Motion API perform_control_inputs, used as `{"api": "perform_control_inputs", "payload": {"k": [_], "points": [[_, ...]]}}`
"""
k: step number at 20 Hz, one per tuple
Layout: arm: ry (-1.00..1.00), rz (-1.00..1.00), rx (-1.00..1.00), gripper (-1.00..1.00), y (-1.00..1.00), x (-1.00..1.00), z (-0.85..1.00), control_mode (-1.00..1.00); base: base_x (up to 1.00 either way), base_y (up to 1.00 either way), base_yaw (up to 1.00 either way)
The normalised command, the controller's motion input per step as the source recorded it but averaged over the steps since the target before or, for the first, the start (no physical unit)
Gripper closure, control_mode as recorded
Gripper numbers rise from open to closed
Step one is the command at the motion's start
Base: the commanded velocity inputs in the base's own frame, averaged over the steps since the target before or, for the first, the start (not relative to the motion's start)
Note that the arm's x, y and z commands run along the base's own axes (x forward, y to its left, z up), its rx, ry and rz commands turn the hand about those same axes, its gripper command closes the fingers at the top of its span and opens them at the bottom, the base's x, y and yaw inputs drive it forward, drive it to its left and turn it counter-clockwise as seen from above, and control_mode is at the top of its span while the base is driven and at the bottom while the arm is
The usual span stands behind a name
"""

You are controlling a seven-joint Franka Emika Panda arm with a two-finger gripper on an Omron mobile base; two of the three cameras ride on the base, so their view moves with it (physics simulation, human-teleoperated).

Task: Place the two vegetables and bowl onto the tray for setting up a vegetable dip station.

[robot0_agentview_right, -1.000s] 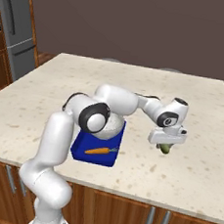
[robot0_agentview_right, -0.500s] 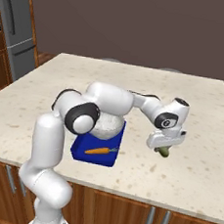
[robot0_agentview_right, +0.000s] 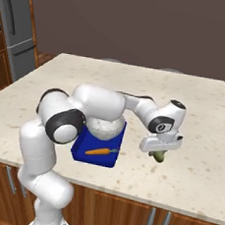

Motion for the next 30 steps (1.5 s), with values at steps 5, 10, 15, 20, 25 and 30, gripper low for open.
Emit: {"api": "perform_control_inputs", "payload": {"k": [5,10,15,20,25,30], "points": [[0.00,-0.10,0.01,1.00,0.30,-0.42,0.18,-1.00,0.00,0.00,0.00],[0.00,-0.19,0.00,1.00,0.28,-0.38,0.16,-1.00,0.00,0.00,0.00],[0.01,-0.27,0.00,1.00,0.29,-0.24,0.11,-1.00,0.00,0.00,0.00],[0.03,-0.34,0.00,1.00,0.27,-0.09,0.05,-1.00,0.00,0.00,0.00],[0.00,-0.40,0.00,1.00,0.28,-0.02,0.01,-1.00,0.00,0.00,0.00],[0.00,-0.40,0.00,1.00,0.28,0.01,0.00,-1.00,0.00,0.00,0.00]]}}
